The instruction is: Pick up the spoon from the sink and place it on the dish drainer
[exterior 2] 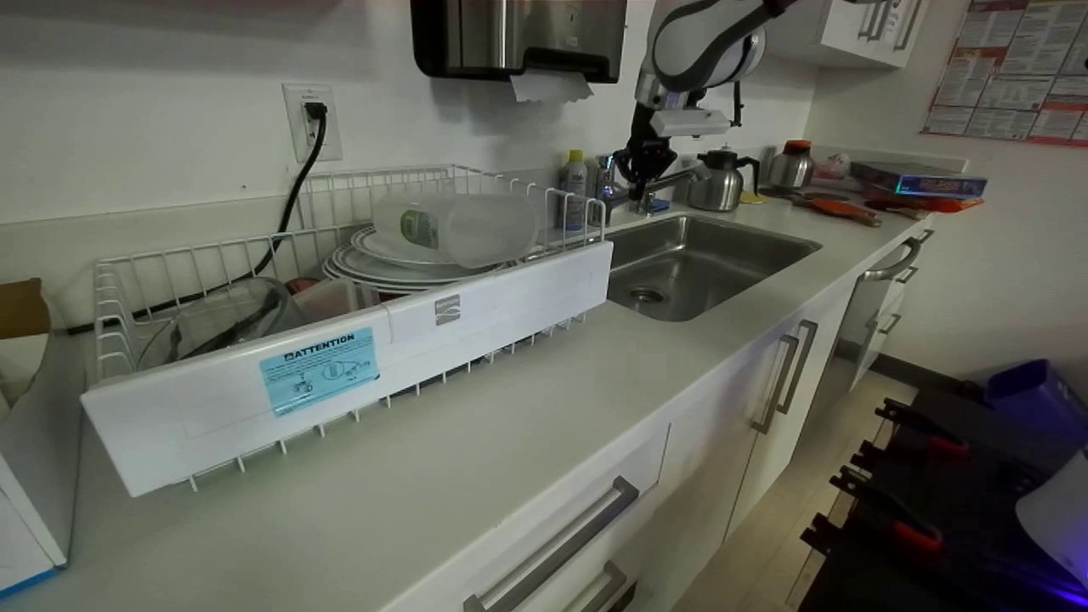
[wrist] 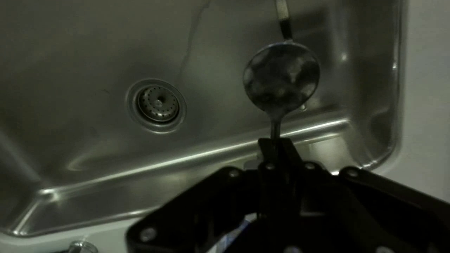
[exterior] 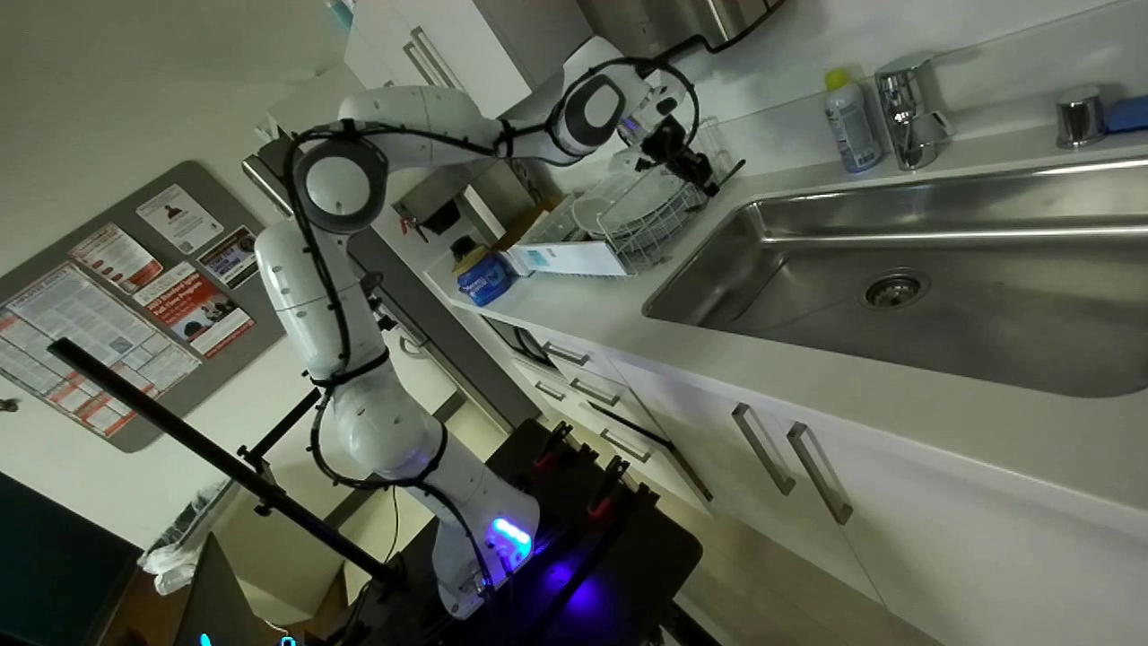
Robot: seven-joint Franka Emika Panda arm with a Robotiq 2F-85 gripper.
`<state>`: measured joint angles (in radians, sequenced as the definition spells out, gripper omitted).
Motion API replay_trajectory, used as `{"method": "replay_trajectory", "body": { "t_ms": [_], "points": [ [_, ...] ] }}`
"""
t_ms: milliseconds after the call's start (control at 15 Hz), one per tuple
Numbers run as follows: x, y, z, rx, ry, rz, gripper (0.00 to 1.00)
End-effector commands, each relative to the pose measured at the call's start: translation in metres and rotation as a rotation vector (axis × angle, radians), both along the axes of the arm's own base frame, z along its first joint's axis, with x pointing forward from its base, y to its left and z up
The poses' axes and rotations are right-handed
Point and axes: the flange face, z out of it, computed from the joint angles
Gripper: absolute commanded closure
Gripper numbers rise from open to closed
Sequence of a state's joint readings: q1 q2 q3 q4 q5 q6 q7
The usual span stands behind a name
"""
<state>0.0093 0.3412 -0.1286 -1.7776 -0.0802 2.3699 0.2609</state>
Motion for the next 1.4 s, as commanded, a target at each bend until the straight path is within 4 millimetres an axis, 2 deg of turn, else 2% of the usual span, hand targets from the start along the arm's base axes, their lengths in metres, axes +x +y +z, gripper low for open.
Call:
{"method": "replay_trajectory", "body": {
  "t_ms": [0, 333, 600, 667, 800, 1067, 1133, 1333],
  "points": [
    [-0.056, 0.028, 0.039, -0.01, -0.087, 0.181, 0.98],
    [-0.082, 0.077, 0.074, -0.021, -0.177, 0.441, 0.98],
    [-0.09, 0.117, 0.087, -0.004, -0.203, 0.666, 0.98],
    [-0.079, 0.109, 0.083, -0.006, -0.177, 0.581, 0.92],
    [-0.081, 0.12, 0.085, -0.002, -0.185, 0.64, 0.92],
    [-0.082, 0.119, 0.084, -0.006, -0.183, 0.653, 0.92],
    [-0.082, 0.119, 0.084, -0.006, -0.182, 0.653, 0.98],
    [-0.074, 0.148, 0.09, -0.002, -0.221, 0.753, 0.98]
  ]
}}
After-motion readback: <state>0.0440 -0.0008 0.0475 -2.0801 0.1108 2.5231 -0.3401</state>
